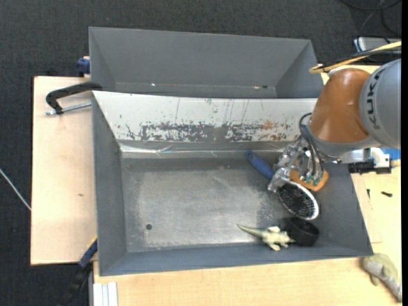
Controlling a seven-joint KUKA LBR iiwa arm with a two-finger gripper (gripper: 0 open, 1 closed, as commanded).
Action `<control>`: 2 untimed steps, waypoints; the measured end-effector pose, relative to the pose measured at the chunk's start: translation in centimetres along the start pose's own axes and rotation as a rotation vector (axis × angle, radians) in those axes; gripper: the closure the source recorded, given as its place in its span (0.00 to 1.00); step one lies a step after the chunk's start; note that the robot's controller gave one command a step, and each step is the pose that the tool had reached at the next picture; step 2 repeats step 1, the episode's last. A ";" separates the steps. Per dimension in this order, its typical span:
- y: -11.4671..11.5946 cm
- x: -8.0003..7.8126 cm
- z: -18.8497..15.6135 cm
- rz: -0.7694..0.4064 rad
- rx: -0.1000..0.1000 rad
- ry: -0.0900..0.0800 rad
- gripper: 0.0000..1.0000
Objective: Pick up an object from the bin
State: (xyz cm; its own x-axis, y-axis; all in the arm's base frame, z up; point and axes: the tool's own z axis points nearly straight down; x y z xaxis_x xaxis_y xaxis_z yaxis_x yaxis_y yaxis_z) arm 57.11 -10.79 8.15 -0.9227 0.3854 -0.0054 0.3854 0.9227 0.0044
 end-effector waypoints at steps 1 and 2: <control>-1.2 0.4 -12.6 0.007 0.001 -0.006 1.00; -1.2 0.4 -12.6 0.007 0.001 -0.006 1.00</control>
Offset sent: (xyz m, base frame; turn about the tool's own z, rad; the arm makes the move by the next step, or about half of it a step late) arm -0.0118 -0.0100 0.1208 0.0085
